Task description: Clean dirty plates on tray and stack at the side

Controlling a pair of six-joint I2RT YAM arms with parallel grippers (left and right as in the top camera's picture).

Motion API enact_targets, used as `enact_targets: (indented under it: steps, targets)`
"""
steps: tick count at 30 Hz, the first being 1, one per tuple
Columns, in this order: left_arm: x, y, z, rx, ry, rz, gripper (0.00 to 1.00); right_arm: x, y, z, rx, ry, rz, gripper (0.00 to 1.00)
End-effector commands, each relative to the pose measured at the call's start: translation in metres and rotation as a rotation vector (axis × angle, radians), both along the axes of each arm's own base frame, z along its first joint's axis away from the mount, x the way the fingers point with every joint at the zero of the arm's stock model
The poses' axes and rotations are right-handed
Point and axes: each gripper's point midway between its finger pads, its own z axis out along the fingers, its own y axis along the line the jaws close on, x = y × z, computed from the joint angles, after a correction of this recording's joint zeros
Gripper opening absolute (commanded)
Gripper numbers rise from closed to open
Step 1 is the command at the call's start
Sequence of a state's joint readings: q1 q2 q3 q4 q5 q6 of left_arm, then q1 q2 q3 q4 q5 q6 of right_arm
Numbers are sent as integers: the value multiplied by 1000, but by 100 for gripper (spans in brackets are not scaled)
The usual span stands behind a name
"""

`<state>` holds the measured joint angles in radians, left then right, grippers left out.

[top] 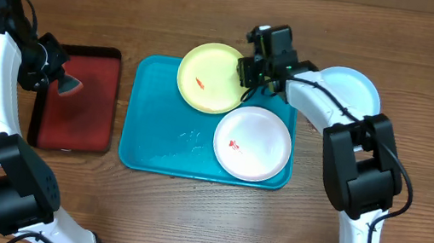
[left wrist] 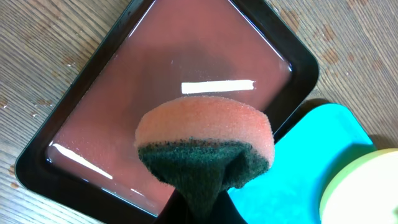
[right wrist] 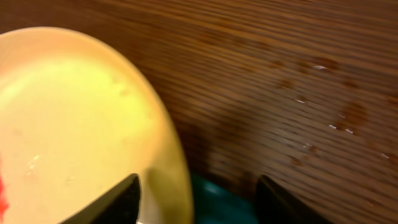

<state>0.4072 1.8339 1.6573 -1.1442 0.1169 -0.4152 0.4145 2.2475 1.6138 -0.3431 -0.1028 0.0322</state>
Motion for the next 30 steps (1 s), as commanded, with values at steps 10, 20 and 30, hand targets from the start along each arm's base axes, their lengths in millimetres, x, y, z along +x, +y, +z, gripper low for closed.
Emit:
enact_targets:
  steps: [10,20,30]
  targets:
    - [9,-10,-3,2,-11,-49,4,-11,27,7,45,17,23,21]
    - [11,-12,-3,3,-15,-55,4,-59,70,-1,109,162,109,21]
    - [16,-30,-3,4,-16,-100,4,-96,111,-6,114,225,86,20]
